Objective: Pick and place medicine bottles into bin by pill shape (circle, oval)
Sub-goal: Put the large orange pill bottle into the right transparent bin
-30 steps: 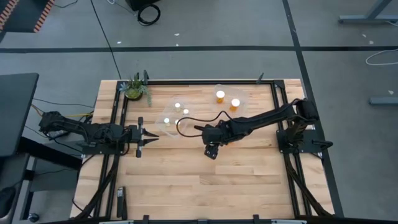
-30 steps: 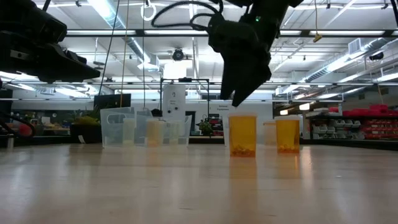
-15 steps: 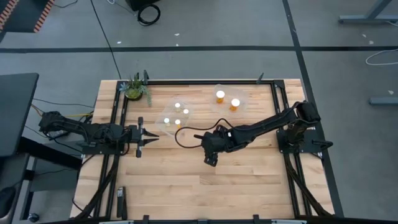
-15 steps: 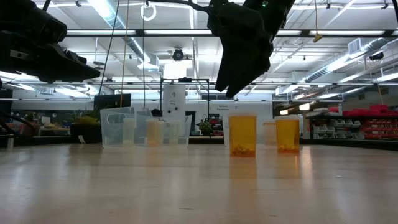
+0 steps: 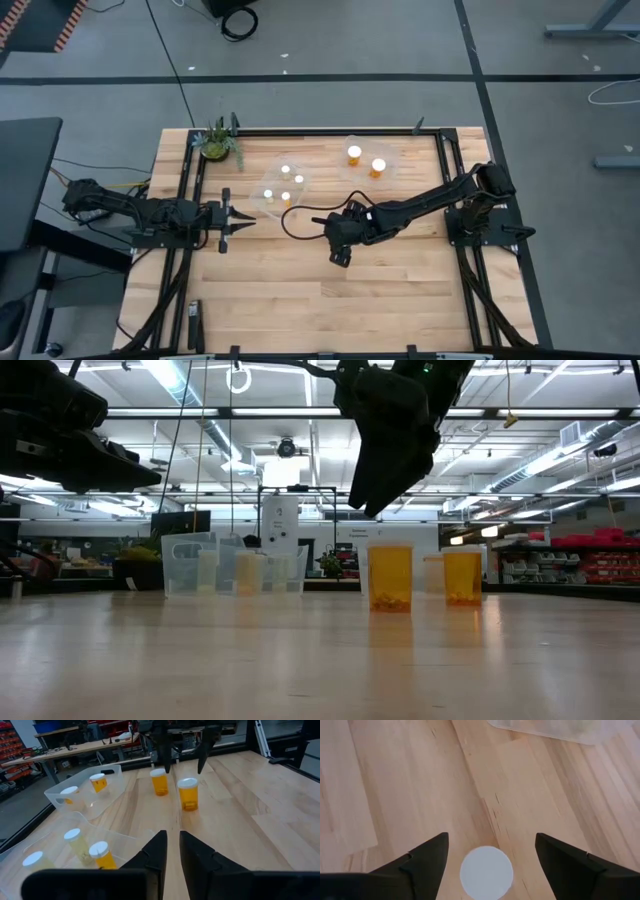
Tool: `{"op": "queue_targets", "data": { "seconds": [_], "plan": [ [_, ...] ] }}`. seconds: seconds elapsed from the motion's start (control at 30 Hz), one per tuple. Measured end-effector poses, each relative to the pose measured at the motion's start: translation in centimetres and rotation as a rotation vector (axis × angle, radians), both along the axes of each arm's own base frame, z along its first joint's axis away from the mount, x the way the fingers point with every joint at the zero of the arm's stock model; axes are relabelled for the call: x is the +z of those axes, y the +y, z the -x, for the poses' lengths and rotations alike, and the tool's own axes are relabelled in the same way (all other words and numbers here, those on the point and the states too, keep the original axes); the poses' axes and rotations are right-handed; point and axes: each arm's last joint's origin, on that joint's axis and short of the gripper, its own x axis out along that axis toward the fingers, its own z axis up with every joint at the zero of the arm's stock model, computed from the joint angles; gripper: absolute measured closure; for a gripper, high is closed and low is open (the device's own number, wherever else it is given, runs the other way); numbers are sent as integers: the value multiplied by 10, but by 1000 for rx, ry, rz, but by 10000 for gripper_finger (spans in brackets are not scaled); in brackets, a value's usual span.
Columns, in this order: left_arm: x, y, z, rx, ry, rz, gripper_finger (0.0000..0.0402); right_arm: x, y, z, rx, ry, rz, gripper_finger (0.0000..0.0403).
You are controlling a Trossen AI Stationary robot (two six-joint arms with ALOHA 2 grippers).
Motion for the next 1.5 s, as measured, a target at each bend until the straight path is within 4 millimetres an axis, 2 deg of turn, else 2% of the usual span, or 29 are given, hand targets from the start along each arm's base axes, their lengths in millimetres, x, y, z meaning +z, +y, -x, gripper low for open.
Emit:
{"op": "queue_targets", "data": {
  "seconds": [0.3, 0.53, 0.8, 1.07, 1.37, 1.5],
  "plan": [
    [0, 0, 0, 0, 0, 0, 348, -20, -2, 8, -5, 32, 4, 81],
    [0, 0, 0, 0, 0, 0, 348, -22, 0, 8, -3, 23, -7, 81],
    [0, 0, 0, 0, 0, 0, 344, -23, 7, 9, 77, 26, 17, 81],
    [0, 0, 0, 0, 0, 0, 348, -39, 4, 16, 90, 45, 36, 81],
    [0, 0, 0, 0, 0, 0, 341, -42, 3, 17, 82, 41, 33, 82],
    [0, 0, 0, 0, 0, 0, 347, -42, 1, 16, 72, 40, 30, 96]
  ]
}}
